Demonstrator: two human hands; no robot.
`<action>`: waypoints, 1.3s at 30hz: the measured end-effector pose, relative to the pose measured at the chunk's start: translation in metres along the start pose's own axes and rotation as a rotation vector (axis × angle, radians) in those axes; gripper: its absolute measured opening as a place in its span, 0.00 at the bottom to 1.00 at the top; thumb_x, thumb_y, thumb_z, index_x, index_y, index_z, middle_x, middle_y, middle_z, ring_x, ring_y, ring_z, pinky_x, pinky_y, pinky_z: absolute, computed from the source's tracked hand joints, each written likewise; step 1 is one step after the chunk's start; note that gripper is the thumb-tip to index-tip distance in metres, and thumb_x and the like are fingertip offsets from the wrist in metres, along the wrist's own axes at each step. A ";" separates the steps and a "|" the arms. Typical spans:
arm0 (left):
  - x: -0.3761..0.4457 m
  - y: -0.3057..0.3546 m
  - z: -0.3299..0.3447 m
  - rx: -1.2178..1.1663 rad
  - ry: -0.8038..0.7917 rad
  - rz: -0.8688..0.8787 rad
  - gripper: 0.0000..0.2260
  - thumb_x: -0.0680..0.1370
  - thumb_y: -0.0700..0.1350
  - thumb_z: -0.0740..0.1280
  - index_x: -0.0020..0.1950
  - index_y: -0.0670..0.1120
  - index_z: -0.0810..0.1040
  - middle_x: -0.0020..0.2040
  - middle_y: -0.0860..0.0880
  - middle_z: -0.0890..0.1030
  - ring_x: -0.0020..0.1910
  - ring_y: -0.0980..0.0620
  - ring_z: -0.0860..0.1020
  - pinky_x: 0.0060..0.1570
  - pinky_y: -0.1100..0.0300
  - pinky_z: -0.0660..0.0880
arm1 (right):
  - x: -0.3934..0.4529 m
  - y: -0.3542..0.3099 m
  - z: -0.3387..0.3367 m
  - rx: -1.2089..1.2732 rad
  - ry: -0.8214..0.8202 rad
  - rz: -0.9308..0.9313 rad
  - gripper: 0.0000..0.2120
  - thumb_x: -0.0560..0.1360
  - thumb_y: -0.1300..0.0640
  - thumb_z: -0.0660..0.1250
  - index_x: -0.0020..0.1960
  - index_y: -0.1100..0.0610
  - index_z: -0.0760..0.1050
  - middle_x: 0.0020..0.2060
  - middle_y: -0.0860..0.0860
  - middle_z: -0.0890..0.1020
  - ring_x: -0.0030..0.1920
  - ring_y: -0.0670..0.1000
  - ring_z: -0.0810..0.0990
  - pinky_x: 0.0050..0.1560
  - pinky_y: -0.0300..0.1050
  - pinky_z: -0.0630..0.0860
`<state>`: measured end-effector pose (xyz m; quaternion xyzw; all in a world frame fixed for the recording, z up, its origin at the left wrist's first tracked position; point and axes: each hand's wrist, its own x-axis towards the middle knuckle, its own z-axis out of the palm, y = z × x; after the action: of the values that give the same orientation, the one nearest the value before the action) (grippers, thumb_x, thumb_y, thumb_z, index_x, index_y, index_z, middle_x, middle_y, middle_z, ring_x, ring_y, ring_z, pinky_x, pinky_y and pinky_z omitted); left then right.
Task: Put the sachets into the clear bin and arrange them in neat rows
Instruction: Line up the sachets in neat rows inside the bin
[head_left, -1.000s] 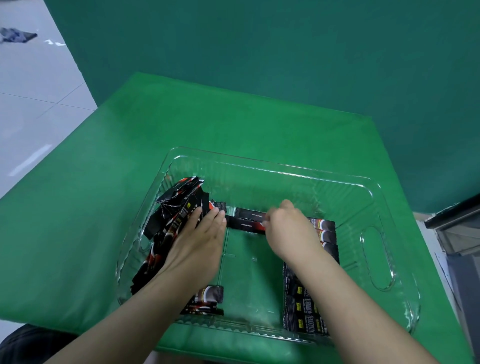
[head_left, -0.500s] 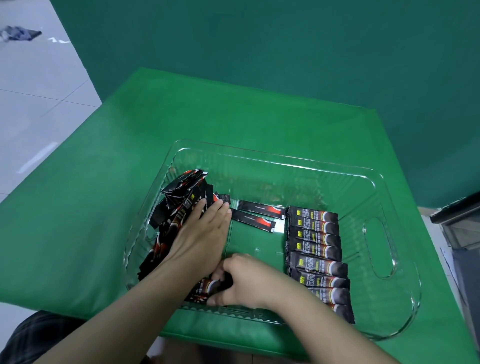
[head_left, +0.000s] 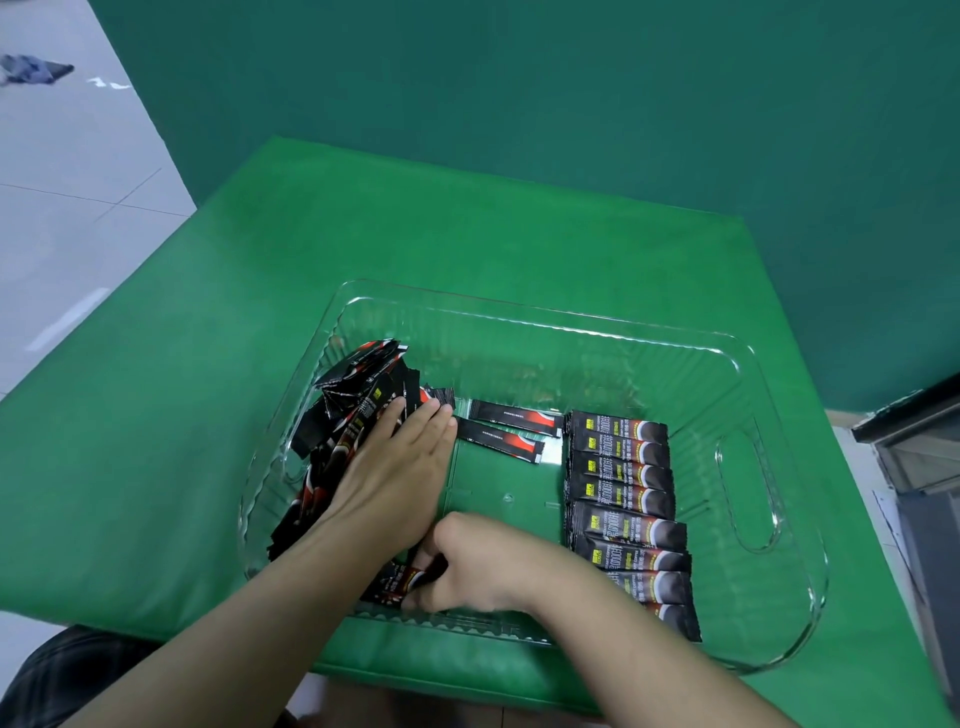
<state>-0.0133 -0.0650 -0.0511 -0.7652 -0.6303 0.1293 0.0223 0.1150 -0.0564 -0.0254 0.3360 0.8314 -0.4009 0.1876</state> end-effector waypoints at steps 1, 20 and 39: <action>0.000 -0.001 0.002 -0.001 0.043 0.006 0.38 0.68 0.46 0.30 0.77 0.38 0.49 0.78 0.42 0.50 0.77 0.44 0.48 0.70 0.48 0.34 | 0.000 -0.001 0.000 -0.011 -0.011 -0.005 0.19 0.73 0.49 0.70 0.59 0.58 0.77 0.48 0.55 0.80 0.46 0.55 0.76 0.43 0.42 0.72; 0.001 0.000 -0.001 -0.102 0.017 -0.056 0.34 0.81 0.58 0.40 0.64 0.40 0.78 0.66 0.44 0.76 0.67 0.47 0.73 0.67 0.48 0.54 | -0.022 0.034 -0.035 -0.528 0.169 0.118 0.10 0.79 0.54 0.58 0.51 0.60 0.74 0.45 0.54 0.73 0.45 0.58 0.76 0.39 0.46 0.68; -0.001 0.002 -0.006 -0.076 0.024 -0.041 0.51 0.64 0.76 0.35 0.78 0.43 0.41 0.79 0.47 0.43 0.77 0.50 0.40 0.71 0.49 0.33 | -0.011 0.048 -0.028 -0.400 0.604 0.147 0.19 0.78 0.55 0.63 0.68 0.56 0.68 0.63 0.53 0.68 0.62 0.55 0.68 0.55 0.49 0.73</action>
<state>-0.0100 -0.0652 -0.0456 -0.7538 -0.6502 0.0953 0.0035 0.1562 -0.0171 -0.0279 0.4547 0.8849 -0.0985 0.0239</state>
